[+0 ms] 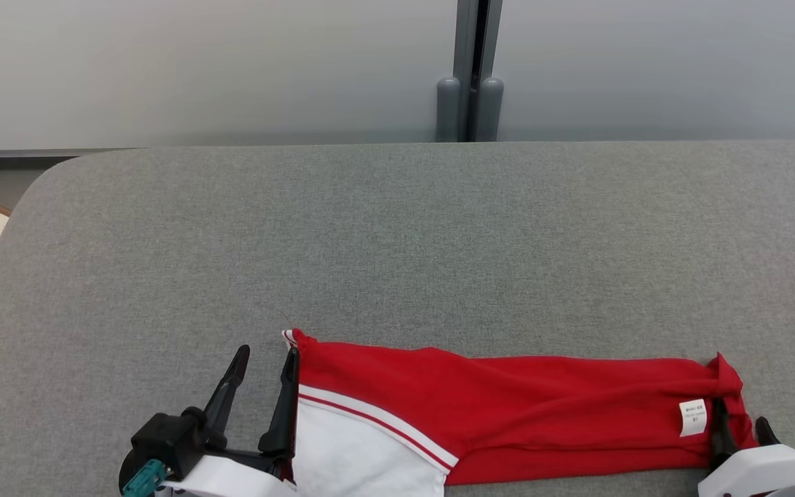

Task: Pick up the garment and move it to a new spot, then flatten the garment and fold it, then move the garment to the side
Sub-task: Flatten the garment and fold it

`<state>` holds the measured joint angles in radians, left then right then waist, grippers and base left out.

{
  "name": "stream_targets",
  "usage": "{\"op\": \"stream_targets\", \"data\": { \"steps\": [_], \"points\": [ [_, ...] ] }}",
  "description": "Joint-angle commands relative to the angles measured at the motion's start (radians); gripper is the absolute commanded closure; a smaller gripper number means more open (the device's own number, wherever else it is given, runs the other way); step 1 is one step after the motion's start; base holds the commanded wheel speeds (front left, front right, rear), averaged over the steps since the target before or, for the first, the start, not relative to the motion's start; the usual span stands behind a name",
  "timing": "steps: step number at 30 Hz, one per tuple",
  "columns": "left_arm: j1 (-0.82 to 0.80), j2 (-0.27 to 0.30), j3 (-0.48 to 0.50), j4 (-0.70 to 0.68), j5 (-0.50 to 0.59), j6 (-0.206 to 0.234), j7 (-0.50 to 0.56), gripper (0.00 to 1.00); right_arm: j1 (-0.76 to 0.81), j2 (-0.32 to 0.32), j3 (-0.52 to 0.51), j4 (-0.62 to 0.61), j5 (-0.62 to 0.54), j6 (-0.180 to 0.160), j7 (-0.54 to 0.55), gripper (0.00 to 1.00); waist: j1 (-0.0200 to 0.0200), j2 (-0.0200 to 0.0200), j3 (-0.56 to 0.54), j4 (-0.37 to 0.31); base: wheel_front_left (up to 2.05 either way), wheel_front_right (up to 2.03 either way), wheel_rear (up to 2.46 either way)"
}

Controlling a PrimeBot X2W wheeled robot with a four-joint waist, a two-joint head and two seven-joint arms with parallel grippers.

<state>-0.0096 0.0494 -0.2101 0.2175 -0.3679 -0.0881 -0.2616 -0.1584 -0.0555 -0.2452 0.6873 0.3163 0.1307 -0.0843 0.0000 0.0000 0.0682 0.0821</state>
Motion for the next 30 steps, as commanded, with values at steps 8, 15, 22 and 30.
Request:
{"op": "stream_targets", "data": {
  "steps": [8, 15, 22, 30],
  "points": [
    [-0.023, 0.003, 0.010, 0.006, 0.009, -0.007, -0.004, 0.00, -0.046, 0.004, 0.023, 0.115, 0.032, 0.000, 0.009, 0.00, 0.0000, 0.0000, 0.008, 0.007, 0.00, 0.00, 0.00],
    [-0.023, 0.003, 0.018, 0.005, 0.006, -0.001, -0.004, 0.00, -0.055, -0.019, 0.054, 0.130, 0.063, 0.000, -0.023, 1.00, 0.0000, 0.0000, -0.004, -0.002, 0.00, 0.00, 0.00],
    [-0.014, 0.003, 0.018, 0.002, 0.002, 0.002, -0.004, 0.00, -0.079, -0.096, -0.011, 0.148, 0.045, -0.001, -0.069, 1.00, 0.0000, 0.0000, -0.017, -0.006, 0.00, 0.00, 0.00],
    [0.001, 0.003, 0.017, 0.005, -0.005, 0.007, -0.004, 0.00, -0.125, -0.115, -0.070, 0.141, -0.007, -0.001, -0.103, 1.00, 0.0000, 0.0000, -0.047, -0.004, 0.00, 0.00, 0.00]
  ]
}}
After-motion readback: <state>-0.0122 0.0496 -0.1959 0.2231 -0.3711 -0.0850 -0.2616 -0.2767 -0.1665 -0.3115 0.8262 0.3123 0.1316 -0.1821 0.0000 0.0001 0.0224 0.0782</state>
